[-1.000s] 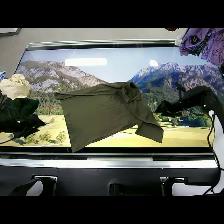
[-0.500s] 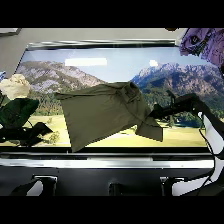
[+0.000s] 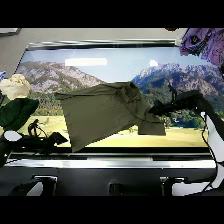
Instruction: Fold the clothes and pants, and hang the long-sleeved shirts on hangers.
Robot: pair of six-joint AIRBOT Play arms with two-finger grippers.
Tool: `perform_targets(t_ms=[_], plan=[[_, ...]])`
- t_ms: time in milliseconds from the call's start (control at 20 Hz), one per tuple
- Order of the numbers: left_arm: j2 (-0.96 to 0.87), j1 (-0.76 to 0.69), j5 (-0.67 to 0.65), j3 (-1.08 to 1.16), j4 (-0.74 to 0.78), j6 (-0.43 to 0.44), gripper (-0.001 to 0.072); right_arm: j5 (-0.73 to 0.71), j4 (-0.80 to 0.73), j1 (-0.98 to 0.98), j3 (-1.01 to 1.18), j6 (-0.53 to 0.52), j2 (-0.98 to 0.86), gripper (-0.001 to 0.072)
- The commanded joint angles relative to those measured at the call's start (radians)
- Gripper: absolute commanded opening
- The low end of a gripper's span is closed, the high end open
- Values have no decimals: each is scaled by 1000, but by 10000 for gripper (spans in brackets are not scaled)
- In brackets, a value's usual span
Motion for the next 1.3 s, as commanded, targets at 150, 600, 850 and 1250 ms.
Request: perform_targets(t_ms=[150, 600, 850, 1250], plan=[[-134, -193, 147, -24, -109, 7, 663, -35, 6, 1, 1, 33, 46, 28], [-196, -221, 185, 363, -67, 52, 13, 17, 43, 0, 63, 49, 250, 27], [-193, -203, -1, 1072, 241, -16, 13, 70, -20, 0, 437, 102, 462, 27], [23, -203, -139, 1561, 361, -106, 13, 92, -293, 0, 671, 327, 904, 27]])
